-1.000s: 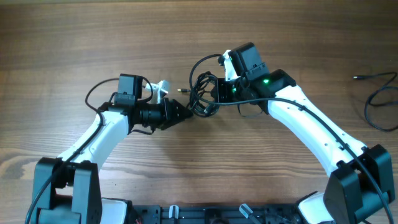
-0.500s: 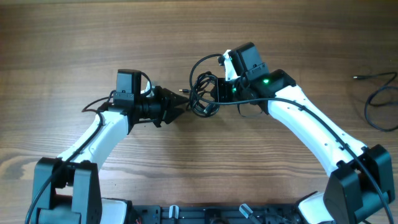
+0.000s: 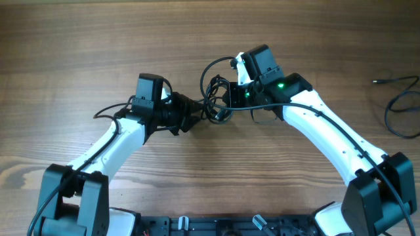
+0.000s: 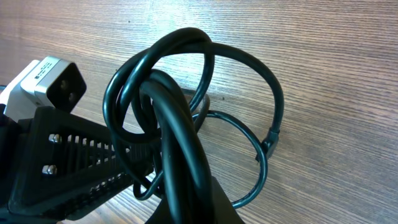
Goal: Untangle cables
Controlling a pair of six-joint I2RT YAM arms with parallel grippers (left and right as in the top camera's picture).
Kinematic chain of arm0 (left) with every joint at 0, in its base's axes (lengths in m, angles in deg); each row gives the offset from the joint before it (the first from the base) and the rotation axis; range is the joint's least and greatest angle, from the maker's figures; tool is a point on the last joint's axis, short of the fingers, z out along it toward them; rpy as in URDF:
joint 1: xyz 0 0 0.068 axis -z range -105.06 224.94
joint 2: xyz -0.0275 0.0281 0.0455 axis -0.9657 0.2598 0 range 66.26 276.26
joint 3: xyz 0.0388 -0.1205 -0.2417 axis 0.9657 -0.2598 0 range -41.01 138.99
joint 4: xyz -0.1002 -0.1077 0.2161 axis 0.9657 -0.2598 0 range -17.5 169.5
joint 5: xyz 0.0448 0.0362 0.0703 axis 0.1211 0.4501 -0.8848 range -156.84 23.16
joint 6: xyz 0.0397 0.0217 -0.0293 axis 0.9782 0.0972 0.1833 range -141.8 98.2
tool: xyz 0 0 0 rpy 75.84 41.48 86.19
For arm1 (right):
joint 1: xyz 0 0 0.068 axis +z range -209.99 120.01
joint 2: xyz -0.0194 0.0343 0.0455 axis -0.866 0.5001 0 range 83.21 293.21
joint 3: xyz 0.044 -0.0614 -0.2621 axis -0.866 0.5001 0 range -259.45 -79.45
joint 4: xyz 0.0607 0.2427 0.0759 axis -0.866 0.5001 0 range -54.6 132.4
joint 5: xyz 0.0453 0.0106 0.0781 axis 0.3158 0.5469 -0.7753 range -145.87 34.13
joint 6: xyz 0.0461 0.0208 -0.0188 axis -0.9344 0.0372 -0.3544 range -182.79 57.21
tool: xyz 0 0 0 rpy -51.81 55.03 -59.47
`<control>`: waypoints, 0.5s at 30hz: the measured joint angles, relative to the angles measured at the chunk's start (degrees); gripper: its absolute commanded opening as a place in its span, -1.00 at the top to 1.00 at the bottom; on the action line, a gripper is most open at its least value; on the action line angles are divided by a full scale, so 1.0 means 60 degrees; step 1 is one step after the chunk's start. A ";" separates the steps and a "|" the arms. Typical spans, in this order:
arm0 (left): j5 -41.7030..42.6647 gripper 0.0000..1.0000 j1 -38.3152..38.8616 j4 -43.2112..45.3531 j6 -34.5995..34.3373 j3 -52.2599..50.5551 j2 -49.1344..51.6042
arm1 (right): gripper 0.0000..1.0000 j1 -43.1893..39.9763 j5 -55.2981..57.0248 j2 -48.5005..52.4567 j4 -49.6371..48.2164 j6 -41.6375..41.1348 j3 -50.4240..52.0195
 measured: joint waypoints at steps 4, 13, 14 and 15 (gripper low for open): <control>-0.0233 0.19 0.0248 0.0025 -0.0168 0.0000 0.0029 | 0.91 0.0000 -0.0029 0.0000 0.0004 0.0000 0.0000; -0.0011 -0.38 0.0244 0.0127 -0.0663 -0.0004 0.0466 | 0.91 -0.0018 -0.0142 0.0000 0.0000 -0.0066 0.0000; 0.0291 -0.35 0.0076 0.0251 -0.0688 -0.0004 0.0474 | 0.91 -0.0018 -0.0149 0.0000 -0.0033 -0.0226 0.0000; 0.0605 -0.35 -0.0120 0.0437 -0.0685 -0.0004 0.0477 | 0.91 -0.0018 -0.0171 0.0000 -0.0113 -0.0430 0.0000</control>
